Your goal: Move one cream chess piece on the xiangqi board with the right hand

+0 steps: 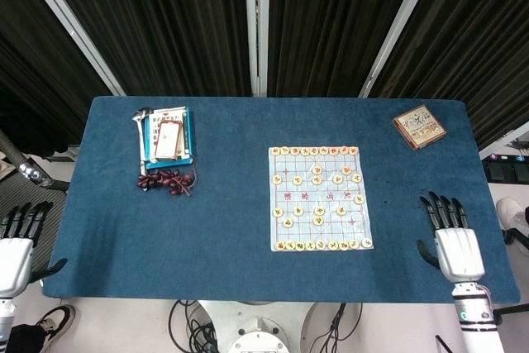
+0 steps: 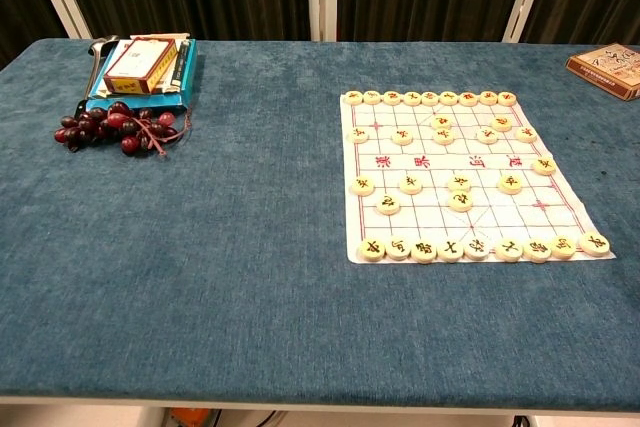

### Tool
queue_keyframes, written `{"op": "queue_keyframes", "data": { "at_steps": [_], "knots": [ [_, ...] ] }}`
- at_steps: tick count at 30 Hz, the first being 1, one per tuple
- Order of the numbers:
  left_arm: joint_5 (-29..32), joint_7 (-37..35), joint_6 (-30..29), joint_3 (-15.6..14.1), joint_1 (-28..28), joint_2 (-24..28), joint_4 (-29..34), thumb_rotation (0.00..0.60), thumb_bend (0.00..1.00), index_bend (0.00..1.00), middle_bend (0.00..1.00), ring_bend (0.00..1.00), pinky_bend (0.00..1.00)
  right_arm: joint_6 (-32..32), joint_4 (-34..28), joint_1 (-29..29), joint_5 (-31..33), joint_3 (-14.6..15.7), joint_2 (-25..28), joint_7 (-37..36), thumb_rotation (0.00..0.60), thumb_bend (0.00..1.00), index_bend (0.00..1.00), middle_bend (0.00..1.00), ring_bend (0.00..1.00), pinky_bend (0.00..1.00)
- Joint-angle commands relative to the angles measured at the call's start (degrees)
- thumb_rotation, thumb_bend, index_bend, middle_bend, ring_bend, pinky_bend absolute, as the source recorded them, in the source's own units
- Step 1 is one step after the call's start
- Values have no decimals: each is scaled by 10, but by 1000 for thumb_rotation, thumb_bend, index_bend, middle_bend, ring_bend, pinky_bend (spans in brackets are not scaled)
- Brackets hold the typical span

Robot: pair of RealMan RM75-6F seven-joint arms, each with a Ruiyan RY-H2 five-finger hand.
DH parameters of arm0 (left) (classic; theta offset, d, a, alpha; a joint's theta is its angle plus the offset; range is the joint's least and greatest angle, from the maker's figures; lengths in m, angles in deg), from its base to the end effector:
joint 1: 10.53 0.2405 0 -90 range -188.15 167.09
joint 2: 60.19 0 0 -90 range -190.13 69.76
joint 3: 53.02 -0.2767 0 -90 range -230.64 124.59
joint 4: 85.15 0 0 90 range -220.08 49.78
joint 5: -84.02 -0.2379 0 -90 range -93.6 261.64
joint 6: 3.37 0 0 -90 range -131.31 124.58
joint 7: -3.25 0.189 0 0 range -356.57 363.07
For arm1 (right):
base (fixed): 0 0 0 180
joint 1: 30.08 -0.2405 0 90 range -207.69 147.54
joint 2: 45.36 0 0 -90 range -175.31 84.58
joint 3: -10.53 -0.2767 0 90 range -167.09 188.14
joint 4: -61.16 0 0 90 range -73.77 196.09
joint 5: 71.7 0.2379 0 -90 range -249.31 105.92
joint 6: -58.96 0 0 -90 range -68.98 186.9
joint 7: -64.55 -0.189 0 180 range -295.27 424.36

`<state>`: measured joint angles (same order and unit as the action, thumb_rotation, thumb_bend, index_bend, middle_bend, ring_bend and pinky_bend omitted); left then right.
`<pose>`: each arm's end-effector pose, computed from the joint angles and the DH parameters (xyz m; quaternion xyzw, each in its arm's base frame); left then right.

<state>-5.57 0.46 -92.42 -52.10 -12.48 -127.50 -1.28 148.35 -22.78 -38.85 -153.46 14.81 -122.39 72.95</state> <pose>-0.3647 0.2053 0.1395 -0.6034 -0.3661 -0.3831 0.5959 -0.3463 -0.2243 0.0717 0.6157 -0.3723 0.3575 0.5954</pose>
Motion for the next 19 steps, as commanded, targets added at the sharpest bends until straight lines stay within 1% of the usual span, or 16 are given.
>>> {"op": "queue_keyframes", "data": {
  "at_steps": [1,3,7,19],
  "knots": [
    [-3,6,0,-1,-2,2,7,600,93,9,61,3,21,16,19,26,-12,11,-6,-19,600,255,0,0,0,0],
    [-6,11,1,-1,-3,5,12,600,93,9,61,3,21,17,25,32,-15,9,-8,-24,600,256,0,0,0,0],
    [-10,22,-2,-2,-4,6,19,600,95,9,61,3,21,14,34,35,-20,-3,-8,-37,600,264,0,0,0,0],
    [-2,20,-5,-4,2,-2,11,600,95,9,61,3,21,-9,18,28,-31,-29,4,-25,600,268,0,0,0,0]
  ]
}}
